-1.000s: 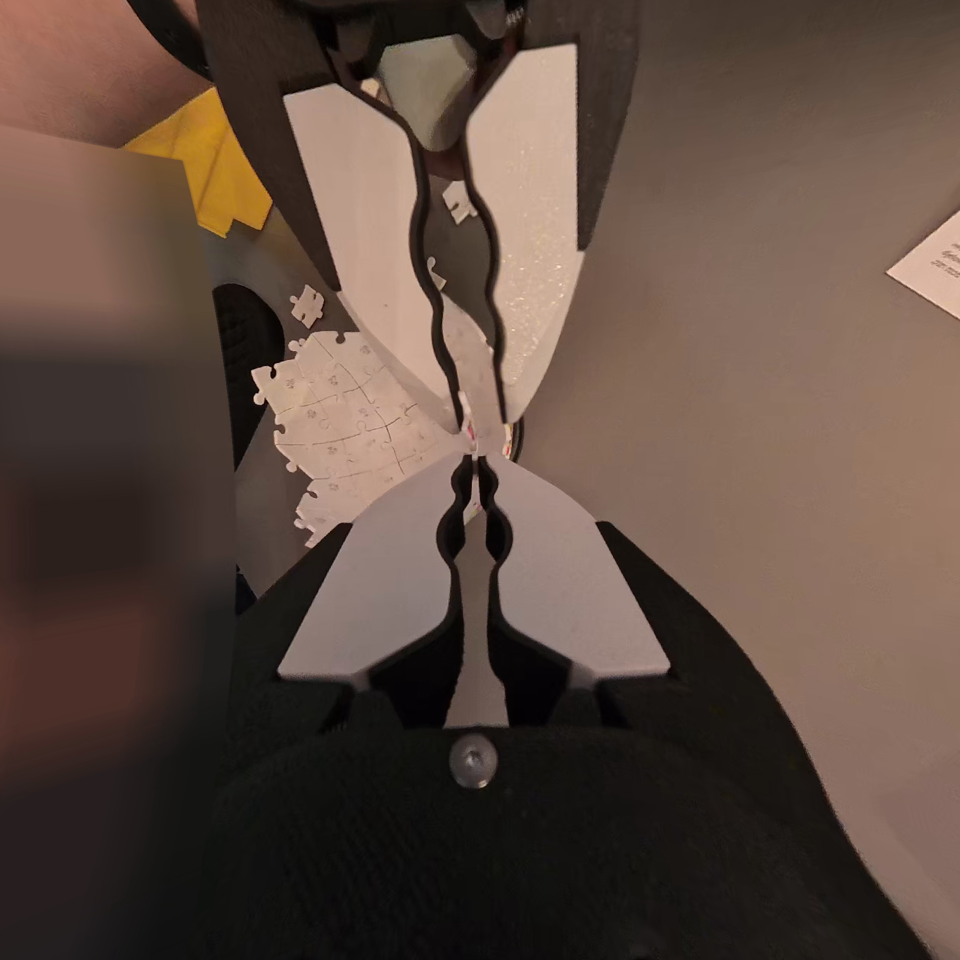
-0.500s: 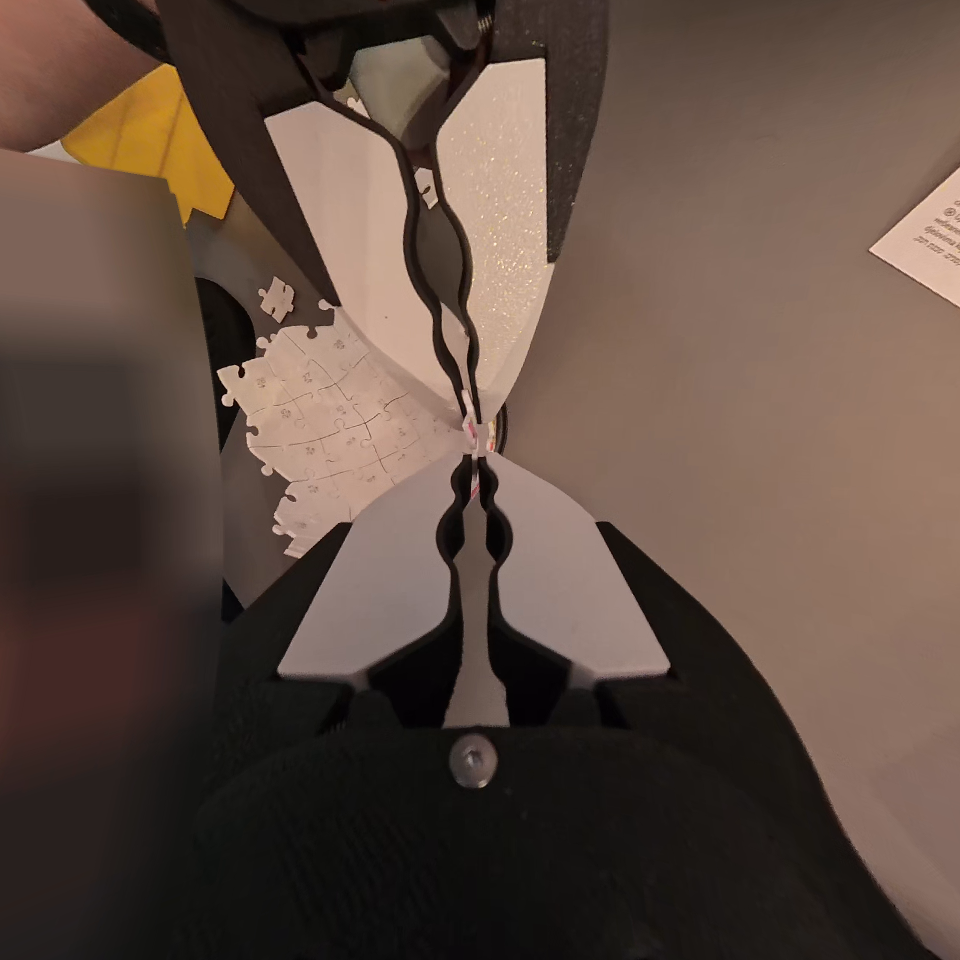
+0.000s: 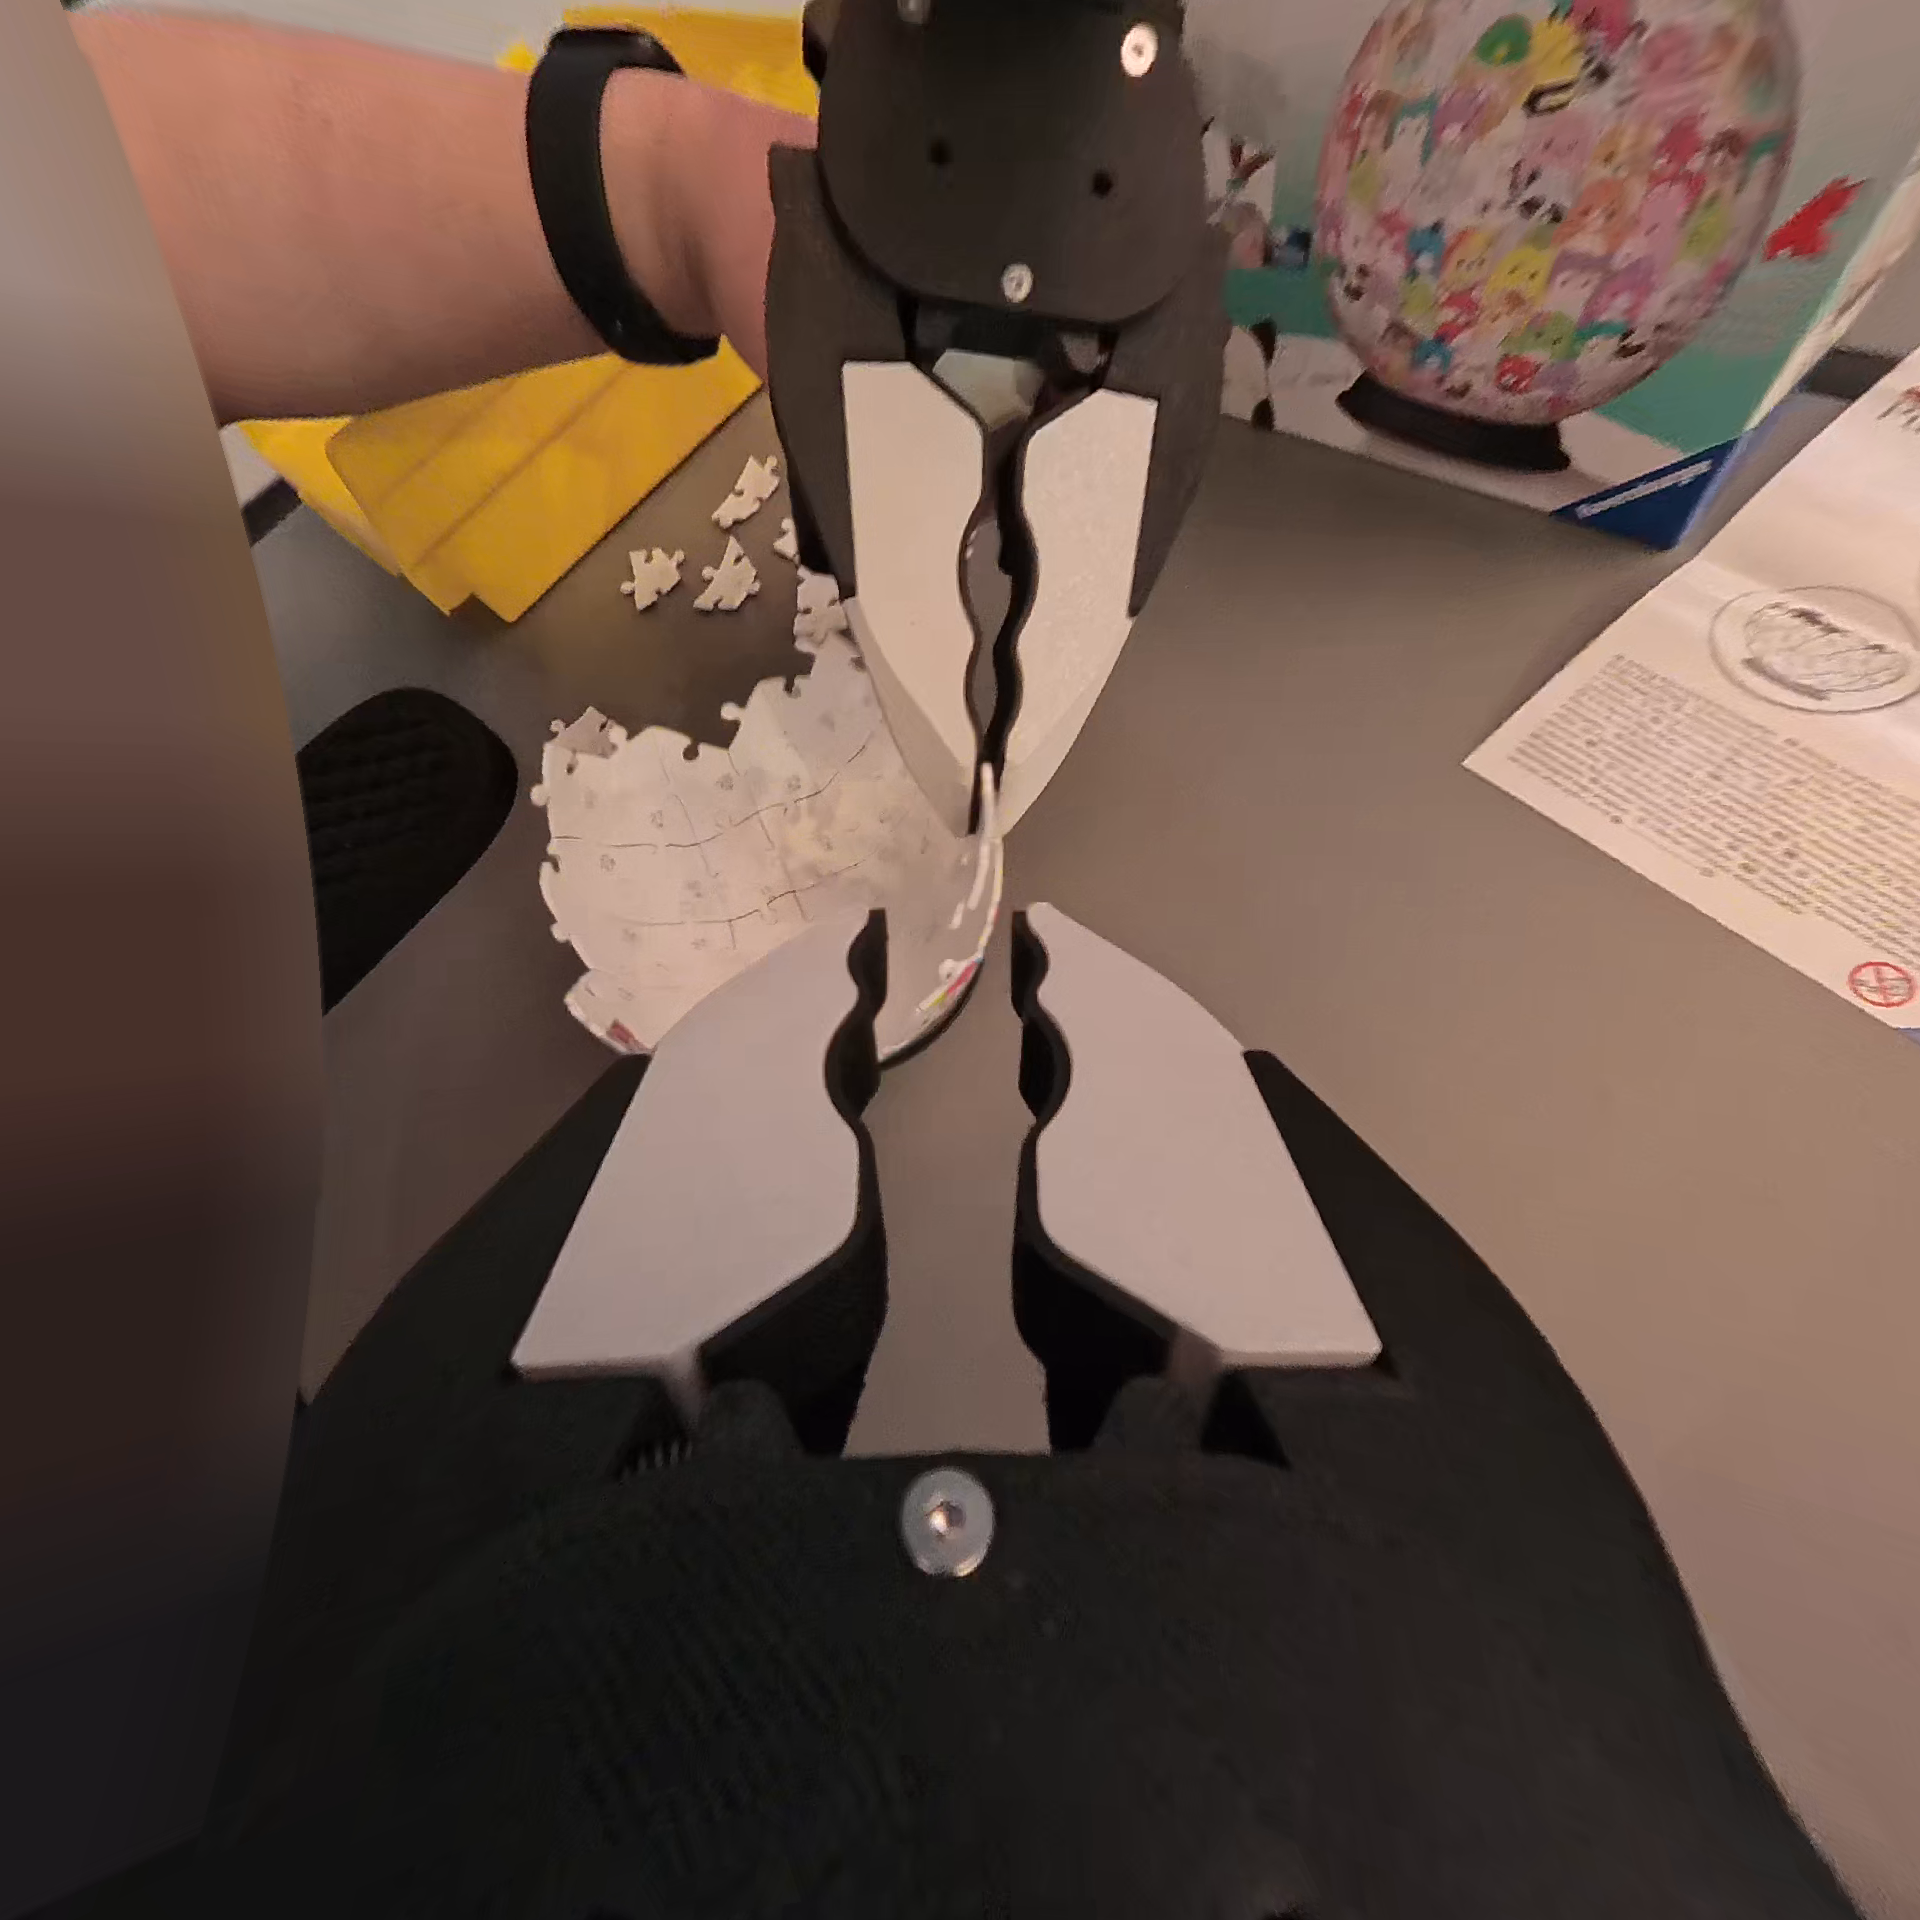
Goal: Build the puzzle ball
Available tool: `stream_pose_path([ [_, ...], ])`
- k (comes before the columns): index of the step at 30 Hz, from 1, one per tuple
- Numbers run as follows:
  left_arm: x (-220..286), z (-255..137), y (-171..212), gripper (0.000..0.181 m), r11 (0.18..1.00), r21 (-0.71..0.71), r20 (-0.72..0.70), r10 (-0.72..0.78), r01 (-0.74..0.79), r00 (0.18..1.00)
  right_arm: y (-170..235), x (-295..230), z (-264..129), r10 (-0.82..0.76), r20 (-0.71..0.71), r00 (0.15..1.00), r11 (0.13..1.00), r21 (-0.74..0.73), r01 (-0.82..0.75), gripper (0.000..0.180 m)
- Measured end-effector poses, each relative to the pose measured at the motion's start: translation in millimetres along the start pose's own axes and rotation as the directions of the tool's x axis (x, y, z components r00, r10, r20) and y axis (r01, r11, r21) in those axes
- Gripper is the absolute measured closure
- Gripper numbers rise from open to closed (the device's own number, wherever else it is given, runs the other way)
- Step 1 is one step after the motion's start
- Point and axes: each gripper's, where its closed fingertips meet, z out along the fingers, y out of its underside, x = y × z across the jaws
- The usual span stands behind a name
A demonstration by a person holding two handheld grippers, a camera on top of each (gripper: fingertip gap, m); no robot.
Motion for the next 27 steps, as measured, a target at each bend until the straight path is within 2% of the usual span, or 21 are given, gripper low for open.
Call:
stream_pose_path([
  [4,-1,5,1,0.179,0.999,-0.023,-0.012,0.039,-0.039,0.999,-3,-7,-7,0.05,0.101,0.994,0.995,0.081,-0.058,0.157],
  [6,3,6,-1,0.179,0.998,-0.008,-0.035,0.06,-0.061,0.998,-2,-4,-5,0.066,0.121,0.991,0.995,0.065,-0.074,0.159],
  [7,3,6,-1,0.179,0.997,-0.011,-0.035,0.074,-0.075,0.997,-1,-1,-4,0.059,0.108,0.992,0.997,0.052,-0.065,0.155],
  [10,2,5,3,0.179,0.992,-0.034,-0.023,0.12,-0.12,0.993,4,11,4,0.058,0.017,0.998,0.998,0.006,-0.058,0.126],
  [12,2,5,3,0.179,0.99,-0.03,-0.021,0.14,-0.14,0.99,7,13,9,0.072,-0.008,0.997,0.997,-0.025,-0.072,0.113],
  [15,4,7,3,0.179,0.987,-0.033,-0.027,0.156,-0.157,0.987,10,8,15,0.104,0.012,0.994,0.991,-0.087,-0.103,0.109],
  [17,3,9,5,0.179,0.986,-0.048,-0.023,0.162,-0.162,0.987,5,-2,16,0.112,0.08,0.99,0.99,-0.094,-0.104,0.11],
  [19,2,8,2,0.179,0.987,-0.026,-0.018,0.159,-0.159,0.987,-25,-14,5,0.108,0.222,0.969,0.99,0.07,-0.126,0.128],
  [22,3,3,-2,0.179,0.987,0.011,-0.011,0.161,-0.161,0.987,-76,-24,-45,-0.07,0.305,0.95,0.891,0.446,-0.078,0.152],
  [24,4,0,-2,0.179,0.986,0.017,-0.005,0.164,-0.163,0.987,-90,-24,-76,-0.164,0.257,0.952,0.799,0.6,-0.024,0.159],
  [27,5,-3,-2,0.179,0.987,0.017,0.005,0.159,-0.159,0.987,-90,-22,-106,-0.253,0.16,0.954,0.691,0.72,0.062,0.178],
])
